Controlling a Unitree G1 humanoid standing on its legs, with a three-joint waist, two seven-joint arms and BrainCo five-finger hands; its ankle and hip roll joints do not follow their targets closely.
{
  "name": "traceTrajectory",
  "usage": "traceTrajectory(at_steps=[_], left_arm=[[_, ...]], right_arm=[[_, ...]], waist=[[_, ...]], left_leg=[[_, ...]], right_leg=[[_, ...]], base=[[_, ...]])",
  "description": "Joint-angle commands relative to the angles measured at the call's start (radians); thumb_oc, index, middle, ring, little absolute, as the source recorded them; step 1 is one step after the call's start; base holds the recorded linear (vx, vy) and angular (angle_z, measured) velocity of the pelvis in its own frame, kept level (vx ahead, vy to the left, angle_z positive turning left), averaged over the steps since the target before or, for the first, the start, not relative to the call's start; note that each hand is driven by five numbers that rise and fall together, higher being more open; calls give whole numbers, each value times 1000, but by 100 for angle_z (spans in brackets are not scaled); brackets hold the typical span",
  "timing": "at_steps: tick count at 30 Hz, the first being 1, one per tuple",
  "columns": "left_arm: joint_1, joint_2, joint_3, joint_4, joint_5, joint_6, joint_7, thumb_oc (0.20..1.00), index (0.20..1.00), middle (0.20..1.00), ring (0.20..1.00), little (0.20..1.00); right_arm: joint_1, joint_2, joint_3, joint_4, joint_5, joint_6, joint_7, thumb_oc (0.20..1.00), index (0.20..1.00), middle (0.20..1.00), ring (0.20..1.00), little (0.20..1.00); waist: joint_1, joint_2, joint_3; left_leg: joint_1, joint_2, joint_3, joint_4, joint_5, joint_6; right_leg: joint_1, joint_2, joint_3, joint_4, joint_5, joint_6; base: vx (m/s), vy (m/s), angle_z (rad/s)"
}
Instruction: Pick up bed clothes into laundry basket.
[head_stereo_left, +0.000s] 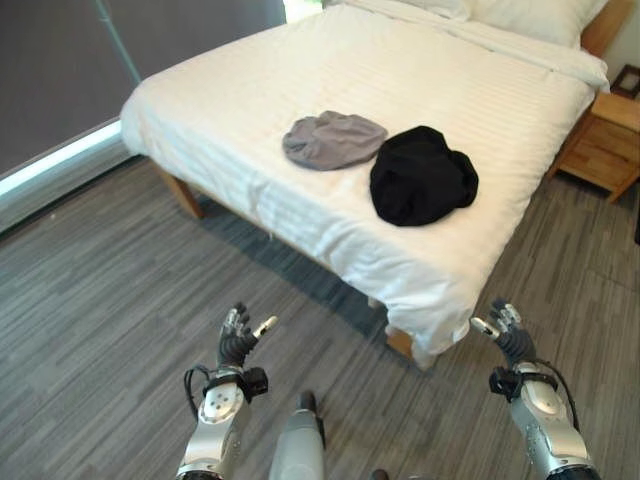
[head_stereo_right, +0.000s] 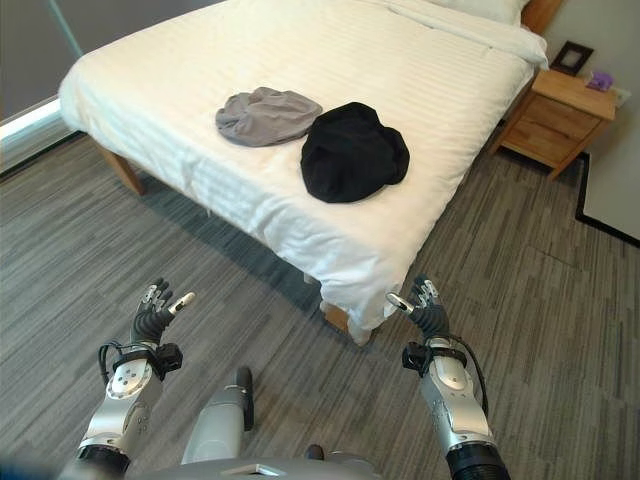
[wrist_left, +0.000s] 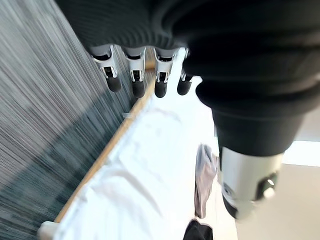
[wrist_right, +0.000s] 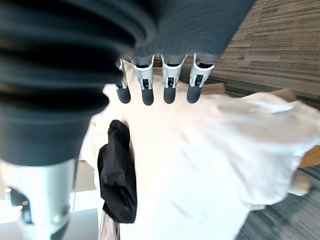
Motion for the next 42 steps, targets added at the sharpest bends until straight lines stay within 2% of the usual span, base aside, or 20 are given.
traceTrajectory(at_steps=[1,2,4,8,9,11,13,15,17,20,23,24,25,28,31,32,35,37,39,42], left_arm=[[-33,9,13,-76,-22,-52,-8,1000,1000,1000,1000,1000],[-12,17,25,-88,-5,-49,-20,1000,1000,1000,1000,1000],[-15,25,25,-83,7,-50,-26,1000,1000,1000,1000,1000],[-11,55,37,-96,20,-47,-34,1000,1000,1000,1000,1000],[-5,70,48,-107,36,-44,-30,1000,1000,1000,1000,1000],[-7,88,52,-122,28,-44,-29,1000,1000,1000,1000,1000],[-10,100,50,-130,37,-46,-33,1000,1000,1000,1000,1000],[-6,112,59,-148,70,-48,-42,1000,1000,1000,1000,1000],[2,124,67,-166,90,-54,-24,1000,1000,1000,1000,1000],[30,94,60,-162,58,-49,-65,1000,1000,1000,1000,1000],[50,64,33,-169,22,-47,-91,1000,1000,1000,1000,1000],[62,61,12,-172,0,-47,-106,1000,1000,1000,1000,1000],[61,60,13,-172,0,-47,-106,1000,1000,1000,1000,1000],[109,81,-68,-213,-39,-42,-147,1000,1000,1000,1000,1000],[117,98,-90,-216,-49,-39,-156,1000,1000,1000,1000,1000],[125,115,-99,-225,-56,-39,-154,1000,1000,1000,1000,1000],[126,122,-98,-229,-67,-40,-154,1000,1000,1000,1000,1000],[106,152,-98,-230,-98,-45,-133,1000,1000,1000,1000,1000],[91,168,-103,-242,-108,-47,-125,1000,1000,1000,1000,1000],[84,173,-104,-249,-111,-47,-122,1000,1000,1000,1000,1000]], right_arm=[[-32,-45,-27,-103,-25,-59,-1,1000,1000,1000,1000,1000],[-33,-31,-36,-138,-31,-56,19,1000,1000,1000,1000,1000],[-37,-24,-34,-143,-30,-62,24,1000,1000,1000,1000,1000],[-58,9,-33,-152,-14,-71,22,1000,1000,1000,1000,1000],[-72,21,-21,-172,-18,-68,25,1000,1000,1000,1000,1000],[-96,18,-18,-191,-32,-67,23,1000,1000,1000,1000,1000],[-108,16,-18,-211,-54,-65,18,1000,1000,1000,1000,1000],[-122,3,-36,-213,-78,-62,11,1000,1000,1000,1000,1000],[-139,-30,-69,-205,-124,-86,-31,1000,1000,1000,1000,1000],[-124,-64,-87,-256,-126,-58,13,1000,1000,1000,1000,1000],[-188,-176,-82,-188,-209,-15,12,1000,1000,1000,1000,1000],[-246,-251,-55,-129,-232,-3,14,1000,1000,1000,1000,1000],[-251,-253,-53,-125,-231,-5,14,1000,1000,1000,1000,1000],[-529,-419,146,102,-291,25,21,1000,1000,1000,1000,1000],[-674,-445,247,228,-335,41,19,1000,1000,1000,1000,1000],[-818,-442,339,363,-390,62,7,1000,1000,1000,1000,1000],[-902,-432,393,453,-422,70,-2,1000,1000,1000,1000,1000],[-1080,-356,478,737,-496,106,-45,1000,1000,1000,1000,1000],[-1120,-306,489,921,-522,132,-47,1000,1000,1000,1000,1000],[-1123,-292,503,976,-561,144,-52,1000,1000,1000,1000,1000]], waist=[[38,18,-13],[38,14,-32],[41,8,-35],[49,-9,-50],[55,-11,-46],[51,3,-30],[42,17,-21],[30,23,-24],[16,15,-20],[26,-1,-33],[49,-14,-61],[62,-19,-62],[60,-19,-62],[117,-32,-65],[134,-33,-61],[155,-32,-54],[163,-30,-47],[201,-18,-16],[227,6,10],[234,17,19]], left_leg=[[115,56,-65,9,152,-112],[130,54,-72,42,114,-107],[132,43,-78,54,103,-105],[167,28,-40,37,61,-65],[199,21,-4,25,45,-36],[232,20,27,12,36,-18],[266,22,42,-9,24,-10],[305,25,56,-35,10,-16],[319,18,48,-41,-6,-18],[329,9,39,-44,-4,-22],[337,11,24,-64,5,-36],[340,13,15,-64,2,-41],[336,12,14,-66,6,-41],[315,13,-22,-77,22,-52],[303,13,-34,-78,29,-56],[285,12,-47,-78,35,-58],[272,11,-55,-77,39,-58],[204,6,-81,-74,59,-62],[149,-2,-107,-74,78,-67],[125,-6,-118,-75,87,-69]], right_leg=[[-109,-82,-1,-11,84,65],[-91,-99,23,-9,72,77],[-93,-110,34,-9,79,82],[-123,-142,58,42,87,108],[-188,-166,67,156,143,136],[-274,-182,68,281,230,170],[-329,-197,32,316,240,166],[-351,-206,-37,224,227,149],[-344,-178,-28,116,210,140],[-288,-176,-33,65,202,135],[-229,-163,-77,6,195,130],[-206,-159,-91,-12,191,128],[-208,-160,-92,-13,195,127],[-188,-150,-124,-38,192,124],[-188,-147,-136,-43,191,122],[-195,-141,-142,-48,192,121],[-203,-139,-145,-50,194,120],[-251,-134,-153,-51,200,118],[-291,-131,-168,-51,204,115],[-310,-131,-176,-51,206,115]], base=[[387,223,-82],[263,168,-78],[248,184,-56],[163,203,-39],[67,221,-38],[95,280,-54],[117,183,-65],[146,45,-19],[195,-11,-9],[132,-26,37],[160,-83,42],[79,-68,18],[69,-79,32],[57,-64,33],[12,-35,16],[-5,-27,33],[-38,-18,23],[-127,-4,21],[-123,12,33],[-67,22,32]])
